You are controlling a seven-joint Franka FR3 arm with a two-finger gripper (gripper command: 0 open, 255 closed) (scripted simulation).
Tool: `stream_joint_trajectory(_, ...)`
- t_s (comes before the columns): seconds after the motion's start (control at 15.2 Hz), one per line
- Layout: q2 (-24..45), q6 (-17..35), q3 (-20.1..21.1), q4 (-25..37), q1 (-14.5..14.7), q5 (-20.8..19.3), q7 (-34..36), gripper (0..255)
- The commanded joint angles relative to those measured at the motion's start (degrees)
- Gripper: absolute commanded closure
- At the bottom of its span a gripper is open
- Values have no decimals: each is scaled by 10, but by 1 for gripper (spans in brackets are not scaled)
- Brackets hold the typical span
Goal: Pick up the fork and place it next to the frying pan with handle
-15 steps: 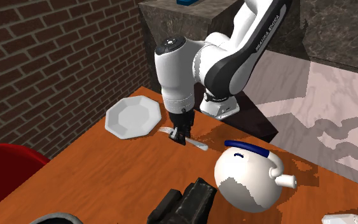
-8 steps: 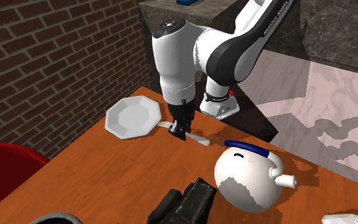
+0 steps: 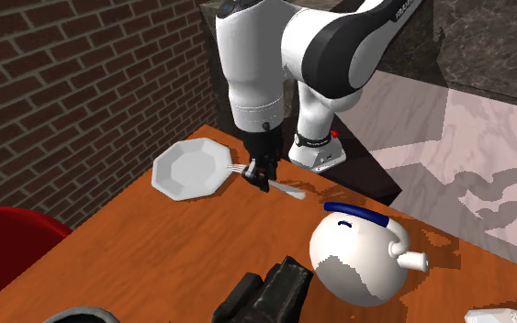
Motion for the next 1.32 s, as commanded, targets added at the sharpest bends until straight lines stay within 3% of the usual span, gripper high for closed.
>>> stream_joint_trajectory(0.0,-6,-18,-6,11,-1,-6,3,255)
stream_joint_trajectory(0.13,-12,-33,-12,22,-1,-11,6,255)
stream_joint_trajectory(0.59,152,17,0,131,-87,-79,-14,255)
stream_joint_trajectory(0.92,270,34,13,225,-133,-144,-3,255)
stream_joint_trajectory(1.25,391,32,19,335,-158,-221,24,255)
